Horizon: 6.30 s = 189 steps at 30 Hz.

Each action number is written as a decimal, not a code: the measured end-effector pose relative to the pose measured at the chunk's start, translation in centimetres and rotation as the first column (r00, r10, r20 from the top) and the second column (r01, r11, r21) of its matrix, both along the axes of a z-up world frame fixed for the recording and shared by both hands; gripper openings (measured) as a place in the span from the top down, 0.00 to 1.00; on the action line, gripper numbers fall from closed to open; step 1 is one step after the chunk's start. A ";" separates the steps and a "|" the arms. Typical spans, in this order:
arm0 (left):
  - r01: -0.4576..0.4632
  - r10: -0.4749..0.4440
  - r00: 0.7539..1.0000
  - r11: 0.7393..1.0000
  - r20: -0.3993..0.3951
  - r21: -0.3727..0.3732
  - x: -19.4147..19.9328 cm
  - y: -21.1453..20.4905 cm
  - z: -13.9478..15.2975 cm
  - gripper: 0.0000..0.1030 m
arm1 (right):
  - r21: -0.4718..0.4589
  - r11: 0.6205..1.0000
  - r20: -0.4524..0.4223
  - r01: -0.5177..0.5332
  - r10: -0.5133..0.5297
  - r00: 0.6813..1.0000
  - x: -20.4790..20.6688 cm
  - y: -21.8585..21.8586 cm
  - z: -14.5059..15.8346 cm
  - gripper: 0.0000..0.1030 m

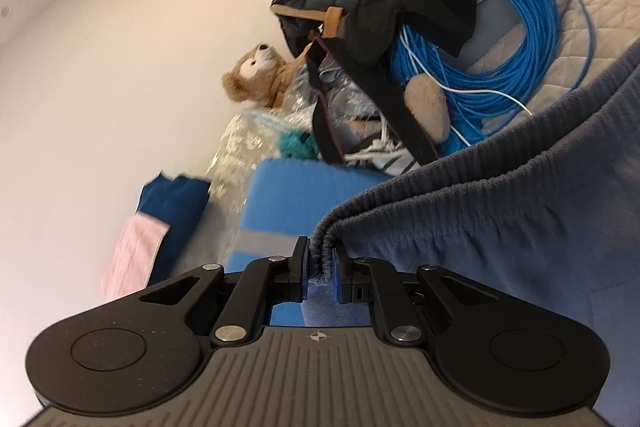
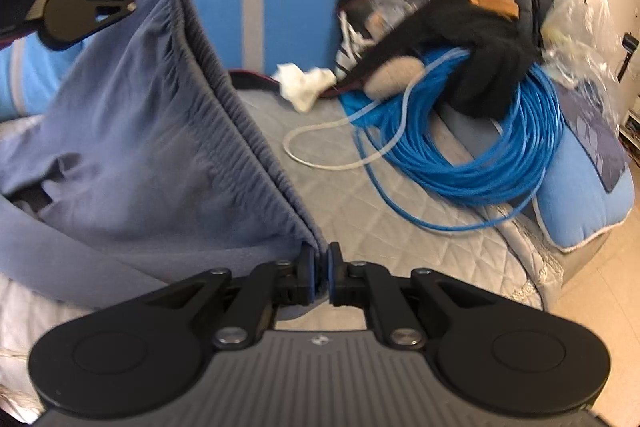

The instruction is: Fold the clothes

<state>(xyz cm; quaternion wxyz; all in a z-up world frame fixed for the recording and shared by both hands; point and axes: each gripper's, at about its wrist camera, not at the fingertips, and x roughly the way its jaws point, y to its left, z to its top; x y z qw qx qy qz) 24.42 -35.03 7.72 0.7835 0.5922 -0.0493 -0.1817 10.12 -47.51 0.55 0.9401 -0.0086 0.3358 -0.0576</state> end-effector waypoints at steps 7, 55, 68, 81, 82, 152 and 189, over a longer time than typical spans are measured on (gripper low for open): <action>0.022 -0.022 1.000 1.000 -0.010 0.008 4.1 -6.1 -4.2 0.90 | 0.012 0.996 -0.029 0.084 -0.084 0.996 2.7 -4.4 -2.0 1.00; -0.619 -0.038 0.654 0.546 -0.756 -0.564 -3.7 26.4 1.7 0.10 | 0.098 0.982 0.051 -0.164 0.159 0.986 -1.2 5.7 -2.0 0.00; -0.714 -0.016 0.687 0.173 -0.726 -0.679 -7.8 37.2 -1.6 0.10 | 0.045 0.934 0.092 -0.355 0.350 0.932 2.0 14.1 -2.4 0.00; -0.732 -0.061 0.666 0.135 -0.743 -0.668 -7.0 38.2 -2.6 0.10 | 0.018 0.807 -0.097 -0.591 0.589 0.802 10.0 17.6 -3.4 0.31; -0.733 -0.059 0.666 0.139 -0.744 -0.666 -7.0 38.1 -2.7 0.10 | 0.043 0.806 -0.104 -0.590 0.591 0.800 10.3 17.7 -3.5 0.35; -0.831 -0.535 0.546 -0.445 -0.645 -0.334 -5.8 49.3 -8.0 0.13 | 0.274 0.322 0.144 -0.906 0.918 0.369 1.8 28.4 -0.4 1.00; -0.834 -0.637 0.516 -0.525 -0.572 -0.169 -4.0 49.3 -11.1 0.57 | 0.111 0.394 0.158 -0.912 0.899 0.408 1.8 33.2 0.3 1.00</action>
